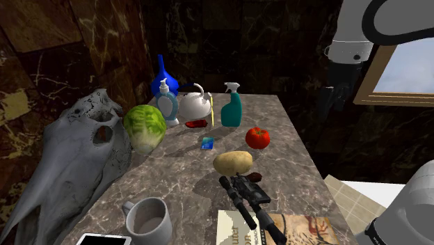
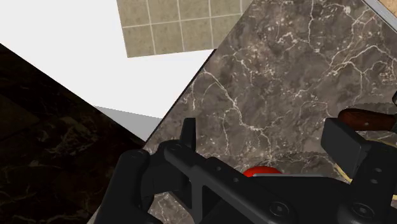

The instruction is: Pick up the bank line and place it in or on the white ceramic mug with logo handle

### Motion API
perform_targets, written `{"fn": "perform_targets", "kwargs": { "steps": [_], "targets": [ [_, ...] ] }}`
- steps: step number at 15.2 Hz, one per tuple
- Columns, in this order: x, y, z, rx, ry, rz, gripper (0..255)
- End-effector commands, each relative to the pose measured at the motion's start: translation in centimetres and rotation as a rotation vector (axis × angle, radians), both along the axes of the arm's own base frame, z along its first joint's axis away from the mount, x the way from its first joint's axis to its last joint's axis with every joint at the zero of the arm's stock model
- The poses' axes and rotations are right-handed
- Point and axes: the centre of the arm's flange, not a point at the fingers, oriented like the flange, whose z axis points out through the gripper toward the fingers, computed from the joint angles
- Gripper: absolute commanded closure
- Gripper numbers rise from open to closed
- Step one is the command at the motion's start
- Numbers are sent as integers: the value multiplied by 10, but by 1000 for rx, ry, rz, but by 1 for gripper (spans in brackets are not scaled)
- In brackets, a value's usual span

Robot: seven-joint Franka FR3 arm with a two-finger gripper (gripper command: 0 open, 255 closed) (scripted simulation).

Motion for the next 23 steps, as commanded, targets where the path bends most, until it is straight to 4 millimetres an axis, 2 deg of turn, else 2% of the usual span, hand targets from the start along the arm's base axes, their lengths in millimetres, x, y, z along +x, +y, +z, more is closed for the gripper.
{"fn": "perform_targets", "kwargs": {
  "steps": [1, 12, 23],
  "targets": [
    [0, 0, 0, 0, 0, 0, 0],
    [90, 87, -65, -27, -59, -192, 0],
    [199, 152, -126, -55, -118, -383, 0]
  ]
}}
